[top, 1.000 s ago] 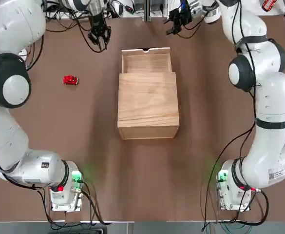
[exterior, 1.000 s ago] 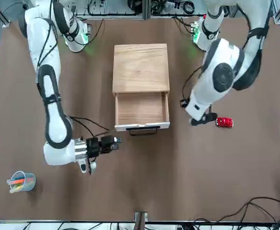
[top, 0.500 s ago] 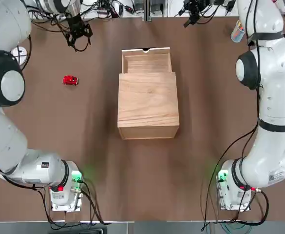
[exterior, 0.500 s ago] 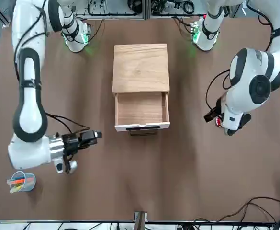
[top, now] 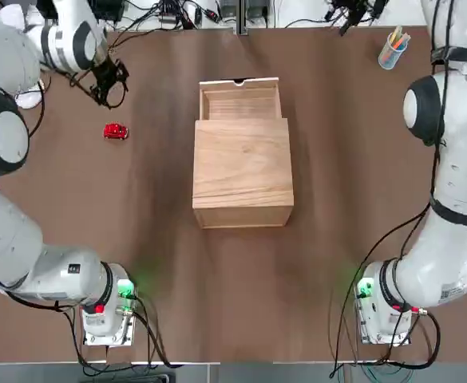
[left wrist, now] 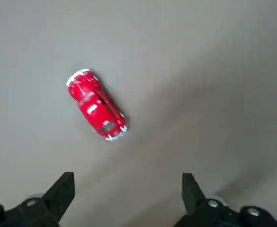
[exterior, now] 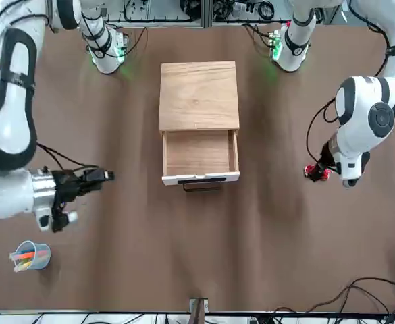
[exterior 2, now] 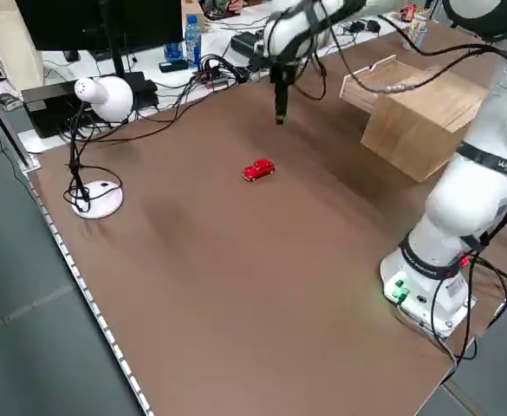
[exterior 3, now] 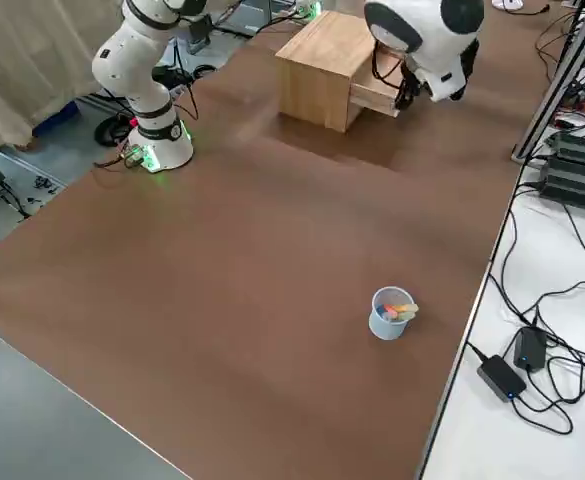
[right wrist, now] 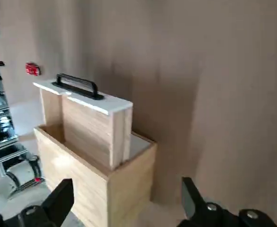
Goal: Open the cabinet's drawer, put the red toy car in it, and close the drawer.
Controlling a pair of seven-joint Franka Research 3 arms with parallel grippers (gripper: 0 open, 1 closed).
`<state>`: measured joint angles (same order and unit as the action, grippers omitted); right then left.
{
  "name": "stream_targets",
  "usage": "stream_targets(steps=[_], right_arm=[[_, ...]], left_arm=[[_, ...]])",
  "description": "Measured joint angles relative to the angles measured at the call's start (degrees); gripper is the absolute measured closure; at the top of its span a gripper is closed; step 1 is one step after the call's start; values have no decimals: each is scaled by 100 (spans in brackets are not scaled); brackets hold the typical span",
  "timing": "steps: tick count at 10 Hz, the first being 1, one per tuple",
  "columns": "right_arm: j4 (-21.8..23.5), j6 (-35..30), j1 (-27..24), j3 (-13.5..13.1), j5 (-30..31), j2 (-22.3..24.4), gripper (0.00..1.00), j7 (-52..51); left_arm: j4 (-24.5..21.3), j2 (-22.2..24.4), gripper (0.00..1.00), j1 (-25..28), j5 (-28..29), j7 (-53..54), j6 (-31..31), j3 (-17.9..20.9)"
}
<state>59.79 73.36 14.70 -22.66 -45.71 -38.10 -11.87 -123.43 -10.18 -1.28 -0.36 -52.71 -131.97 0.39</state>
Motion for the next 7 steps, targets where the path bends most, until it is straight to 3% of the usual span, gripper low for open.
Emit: stream_targets(steps=[2, 4, 7], right_arm=[[-4, -192, -108, -275, 926, 99, 0, -21], [-14, -87, -112, -301, 1709, 295, 0, -19], [-21, 54, -35, -298, 2555, 621, 0, -5]], left_arm=[[-435, -91, 0, 11, -178, -36, -667, 337], [-514, -378, 0, 14, -667, -60, -1074, 529], [-530, -728, 0, 33, -968, -328, -1249, 604]])
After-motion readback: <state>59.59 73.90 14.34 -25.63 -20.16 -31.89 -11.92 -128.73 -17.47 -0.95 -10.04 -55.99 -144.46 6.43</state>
